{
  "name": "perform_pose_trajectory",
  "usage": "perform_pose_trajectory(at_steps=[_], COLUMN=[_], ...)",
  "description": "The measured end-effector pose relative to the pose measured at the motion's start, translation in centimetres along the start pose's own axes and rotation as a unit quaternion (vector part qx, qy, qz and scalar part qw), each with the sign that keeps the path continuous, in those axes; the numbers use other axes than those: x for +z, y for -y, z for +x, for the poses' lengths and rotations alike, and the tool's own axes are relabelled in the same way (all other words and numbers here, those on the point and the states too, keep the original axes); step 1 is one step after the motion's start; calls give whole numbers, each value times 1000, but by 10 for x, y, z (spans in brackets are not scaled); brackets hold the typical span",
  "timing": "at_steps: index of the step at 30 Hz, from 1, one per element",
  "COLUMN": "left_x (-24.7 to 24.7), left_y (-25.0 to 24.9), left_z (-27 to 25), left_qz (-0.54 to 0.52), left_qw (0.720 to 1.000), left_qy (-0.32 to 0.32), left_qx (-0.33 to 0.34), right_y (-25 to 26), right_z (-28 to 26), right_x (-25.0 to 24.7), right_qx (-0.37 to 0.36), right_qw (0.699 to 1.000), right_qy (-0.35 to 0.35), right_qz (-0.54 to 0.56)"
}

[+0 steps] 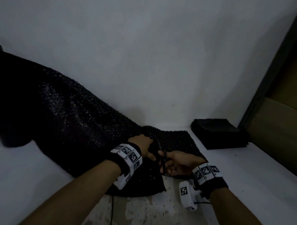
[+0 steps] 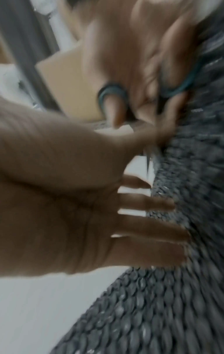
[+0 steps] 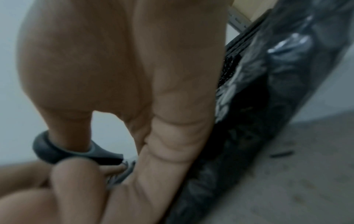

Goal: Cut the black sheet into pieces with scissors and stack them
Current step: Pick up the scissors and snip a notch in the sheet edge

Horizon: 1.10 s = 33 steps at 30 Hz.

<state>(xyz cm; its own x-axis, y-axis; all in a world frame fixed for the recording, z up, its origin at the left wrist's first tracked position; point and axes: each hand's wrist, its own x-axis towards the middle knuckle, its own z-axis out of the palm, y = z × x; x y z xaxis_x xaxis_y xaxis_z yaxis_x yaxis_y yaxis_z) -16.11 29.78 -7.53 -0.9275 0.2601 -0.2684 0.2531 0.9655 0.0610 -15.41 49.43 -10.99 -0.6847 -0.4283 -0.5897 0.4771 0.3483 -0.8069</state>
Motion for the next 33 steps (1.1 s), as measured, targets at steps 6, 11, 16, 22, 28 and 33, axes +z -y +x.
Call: perform_pose_trajectory(at_steps=[6,11,16,22,28,33], left_x=[6,15,14,12,11,10], left_y=[5,13,12,11,11,11], left_z=[18,16,17,18,17,17], left_qz=[-35,-17,4,16,30,25], left_qw=[999,999,999,999,999,999], left_qy=[38,30,26,34,30,39], left_qx=[12,22,22,20,21,25], right_y=[-5,7,13,4,0,2], right_z=[5,6,9,16,20,15], right_x=[-3,-2,-2,-2,-3,-6], right_qx=[-10,-20,-25,-56,-84,-55], right_qw=[1000,999,999,997,994,996], right_qy=[16,-1,-8,-19,-31,-38], right_qz=[22,-26,-28,-39,-60,-65])
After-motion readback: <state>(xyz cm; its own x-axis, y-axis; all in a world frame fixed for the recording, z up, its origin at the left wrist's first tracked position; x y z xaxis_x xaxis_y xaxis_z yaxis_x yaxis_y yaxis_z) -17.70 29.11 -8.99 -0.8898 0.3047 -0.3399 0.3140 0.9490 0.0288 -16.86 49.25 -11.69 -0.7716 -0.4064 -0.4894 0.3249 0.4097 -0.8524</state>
